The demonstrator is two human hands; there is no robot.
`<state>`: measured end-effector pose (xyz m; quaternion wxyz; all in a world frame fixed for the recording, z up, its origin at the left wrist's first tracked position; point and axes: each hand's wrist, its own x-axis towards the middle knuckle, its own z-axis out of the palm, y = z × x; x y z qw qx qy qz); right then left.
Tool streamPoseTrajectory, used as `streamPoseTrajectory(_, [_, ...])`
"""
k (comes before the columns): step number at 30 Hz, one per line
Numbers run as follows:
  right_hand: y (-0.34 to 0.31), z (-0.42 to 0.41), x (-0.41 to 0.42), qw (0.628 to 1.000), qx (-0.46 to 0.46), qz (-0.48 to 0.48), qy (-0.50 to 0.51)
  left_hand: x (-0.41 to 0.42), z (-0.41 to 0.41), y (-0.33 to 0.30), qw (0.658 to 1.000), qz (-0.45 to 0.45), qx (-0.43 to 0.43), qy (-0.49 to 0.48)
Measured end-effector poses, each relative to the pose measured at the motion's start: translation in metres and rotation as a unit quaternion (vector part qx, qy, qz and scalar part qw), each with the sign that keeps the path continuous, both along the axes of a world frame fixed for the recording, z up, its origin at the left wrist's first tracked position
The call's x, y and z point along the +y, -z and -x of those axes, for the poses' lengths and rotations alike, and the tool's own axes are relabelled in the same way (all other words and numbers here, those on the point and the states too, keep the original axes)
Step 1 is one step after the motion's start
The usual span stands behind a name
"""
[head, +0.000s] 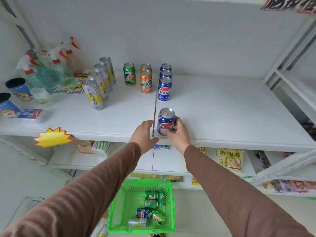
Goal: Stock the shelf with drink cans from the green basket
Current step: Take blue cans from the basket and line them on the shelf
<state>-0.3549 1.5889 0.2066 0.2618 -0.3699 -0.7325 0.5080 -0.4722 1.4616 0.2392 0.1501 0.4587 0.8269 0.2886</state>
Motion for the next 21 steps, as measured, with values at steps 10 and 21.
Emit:
streamPoseTrajectory(10, [-0.003, 0.036, 0.060, 1.000, 0.012, -0.012, -0.011, 0.061, 0.018, 0.010, 0.999, 0.020, -0.003, -0.035])
streamPoseTrajectory(21, [-0.009, 0.081, 0.096, 1.000, -0.007, -0.017, 0.016, 0.082, 0.044, 0.012, 0.997, 0.034, -0.010, -0.071])
